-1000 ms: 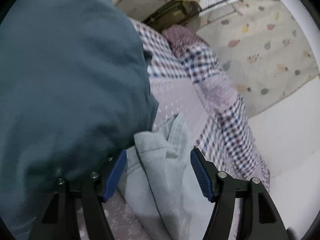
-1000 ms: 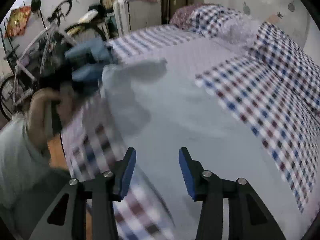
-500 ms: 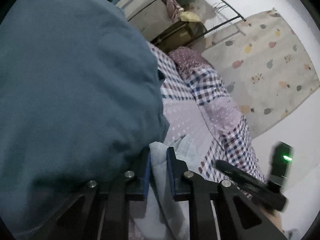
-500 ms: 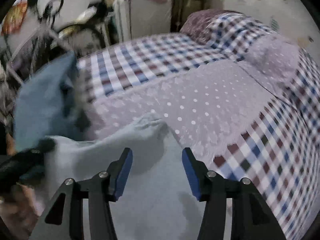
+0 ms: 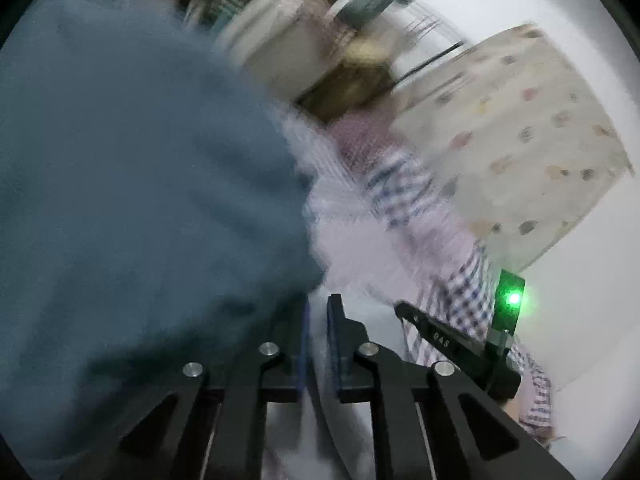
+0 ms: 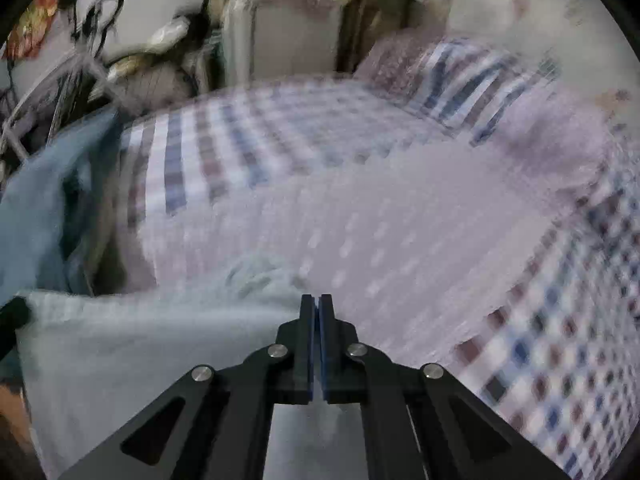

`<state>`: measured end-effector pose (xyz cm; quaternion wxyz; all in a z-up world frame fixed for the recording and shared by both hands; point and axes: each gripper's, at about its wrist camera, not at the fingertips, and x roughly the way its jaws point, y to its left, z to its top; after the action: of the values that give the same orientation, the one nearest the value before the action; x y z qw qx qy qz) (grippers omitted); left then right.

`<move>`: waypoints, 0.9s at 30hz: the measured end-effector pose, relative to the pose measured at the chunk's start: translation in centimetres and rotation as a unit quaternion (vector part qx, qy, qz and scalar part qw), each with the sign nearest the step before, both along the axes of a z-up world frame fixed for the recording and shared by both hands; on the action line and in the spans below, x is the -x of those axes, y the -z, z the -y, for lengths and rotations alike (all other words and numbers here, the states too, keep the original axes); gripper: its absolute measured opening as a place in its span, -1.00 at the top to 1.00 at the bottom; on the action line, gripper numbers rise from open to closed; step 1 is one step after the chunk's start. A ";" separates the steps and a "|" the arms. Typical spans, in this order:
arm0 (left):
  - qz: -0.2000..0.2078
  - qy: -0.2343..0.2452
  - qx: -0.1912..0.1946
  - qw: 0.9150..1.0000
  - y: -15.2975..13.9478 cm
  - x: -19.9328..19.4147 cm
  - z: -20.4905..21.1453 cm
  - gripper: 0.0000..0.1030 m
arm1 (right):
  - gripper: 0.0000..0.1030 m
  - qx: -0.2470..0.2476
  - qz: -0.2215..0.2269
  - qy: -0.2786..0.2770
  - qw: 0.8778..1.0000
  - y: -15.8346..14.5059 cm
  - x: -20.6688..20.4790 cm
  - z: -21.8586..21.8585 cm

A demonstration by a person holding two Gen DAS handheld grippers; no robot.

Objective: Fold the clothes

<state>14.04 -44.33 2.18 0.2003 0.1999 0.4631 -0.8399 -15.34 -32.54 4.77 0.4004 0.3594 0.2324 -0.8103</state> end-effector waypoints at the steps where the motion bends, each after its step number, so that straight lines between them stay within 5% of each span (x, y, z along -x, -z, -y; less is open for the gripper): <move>1: 0.005 -0.004 0.013 1.000 -0.3 -0.1 -0.3 0.86 | 0.99 -0.020 0.011 0.008 1.000 0.8 0.3 0.4; 3: 0.029 -0.013 0.021 0.999 -0.2 -0.1 -0.4 0.86 | 0.99 -0.110 0.000 0.031 0.993 3.3 0.5 1.7; 5: 0.048 -0.015 -0.019 0.999 1.6 -0.3 0.6 0.84 | 0.98 -0.158 -0.008 0.070 0.985 4.8 1.1 2.1; 7: 0.043 -0.014 -0.025 0.999 1.3 -0.6 1.0 0.83 | 0.83 -0.140 -0.006 0.093 0.986 4.4 1.1 1.7; 11: 0.024 -0.024 -0.057 0.998 1.0 -1.4 1.6 0.81 | 0.12 -0.038 0.017 0.089 0.995 1.0 -1.5 0.0; 16: -0.030 -0.004 -0.121 0.992 1.5 -2.4 2.5 0.39 | 0.05 0.017 0.033 0.011 0.999 -1.6 -7.8 -0.8; 22: -0.092 0.025 -0.155 0.983 1.0 -4.0 2.3 -0.19 | 0.05 -0.009 -0.011 -0.088 0.996 -0.9 -19.2 -2.0; 27: -0.108 0.062 -0.222 0.967 2.6 -5.1 1.4 -0.23 | 0.05 -0.065 -0.050 -0.118 0.990 2.1 -23.4 -1.7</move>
<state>19.10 -45.77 -0.45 0.0472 0.1756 0.6435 -0.7436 8.06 -30.79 2.68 0.4567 0.3141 0.3451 -0.7574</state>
